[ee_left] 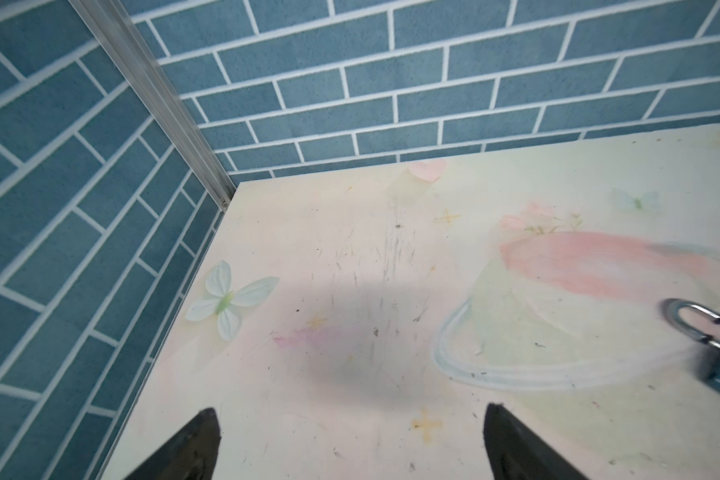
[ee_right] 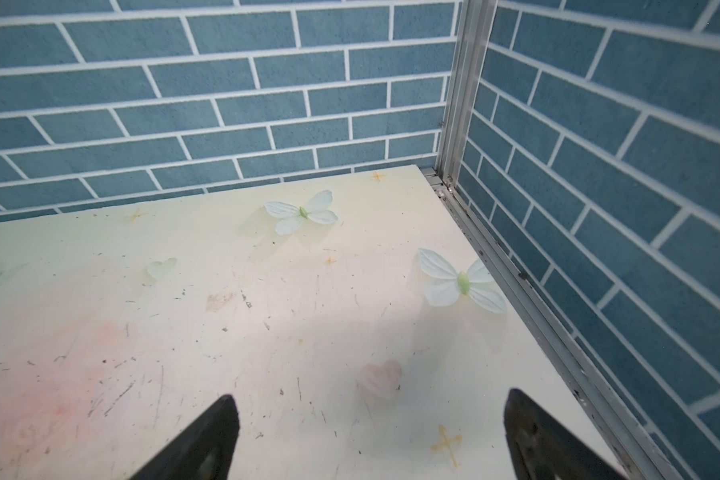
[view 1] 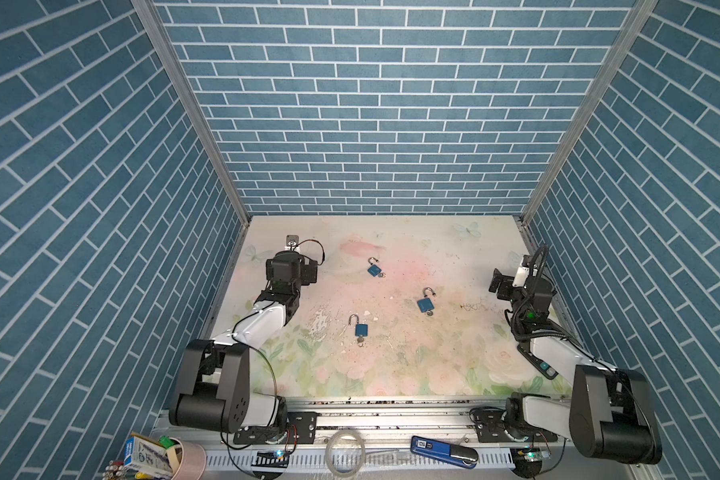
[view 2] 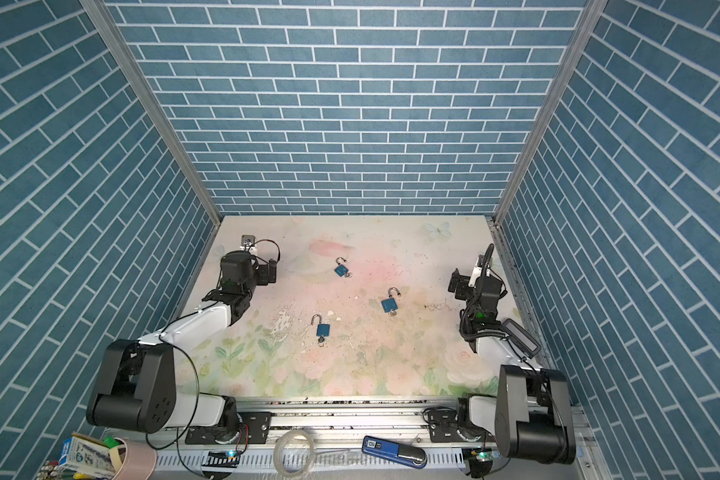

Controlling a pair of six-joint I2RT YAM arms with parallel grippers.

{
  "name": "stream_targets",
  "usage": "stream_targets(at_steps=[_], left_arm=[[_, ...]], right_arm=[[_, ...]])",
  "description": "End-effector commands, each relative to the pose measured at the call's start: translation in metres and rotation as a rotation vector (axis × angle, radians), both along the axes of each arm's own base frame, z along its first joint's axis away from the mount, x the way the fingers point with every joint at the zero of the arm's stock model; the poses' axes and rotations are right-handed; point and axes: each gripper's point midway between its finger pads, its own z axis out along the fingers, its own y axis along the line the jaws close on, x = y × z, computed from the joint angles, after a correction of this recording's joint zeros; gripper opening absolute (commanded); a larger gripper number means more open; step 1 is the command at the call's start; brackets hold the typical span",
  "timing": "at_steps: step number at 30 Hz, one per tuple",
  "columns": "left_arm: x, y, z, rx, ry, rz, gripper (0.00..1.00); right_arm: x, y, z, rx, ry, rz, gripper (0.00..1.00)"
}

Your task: Lock with the key

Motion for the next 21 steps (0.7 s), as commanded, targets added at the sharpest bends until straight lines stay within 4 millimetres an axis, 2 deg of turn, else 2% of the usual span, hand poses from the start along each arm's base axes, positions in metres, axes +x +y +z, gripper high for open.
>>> stream_targets(at_steps=[1, 4, 6, 8, 14, 18, 21], left_arm=[[-0.018, -0.010, -0.005, -0.108, 0.099, -0.002, 1.00], [-0.023, -0.019, -0.003, -0.222, 0.170, 0.014, 1.00], [-0.027, -0.035, -0.009, -0.276, 0.256, -0.037, 1.00], [-0.032, -0.043, -0.016, -0.294, 0.327, -0.036, 1.00], [-0.052, -0.051, -0.035, -0.305, 0.498, 0.074, 1.00], [-0.065, -0.061, -0.042, -0.268, 0.609, 0.090, 1.00], [-0.072, -0.072, -0.042, -0.230, 0.614, 0.064, 1.00]], right_arm=[[-0.005, 0.012, 0.009, 0.022, 0.047, 0.050, 0.99], [-0.008, 0.015, 0.022, 0.078, 0.059, 0.038, 0.99], [-0.010, 0.018, 0.028, 0.122, 0.094, 0.030, 0.99], [-0.011, 0.021, 0.029, 0.152, 0.143, 0.023, 0.99], [-0.016, 0.022, 0.014, 0.180, 0.380, -0.089, 0.99], [-0.020, 0.035, -0.002, 0.212, 0.516, -0.090, 0.99], [-0.025, 0.050, -0.011, 0.189, 0.616, -0.076, 0.99]])
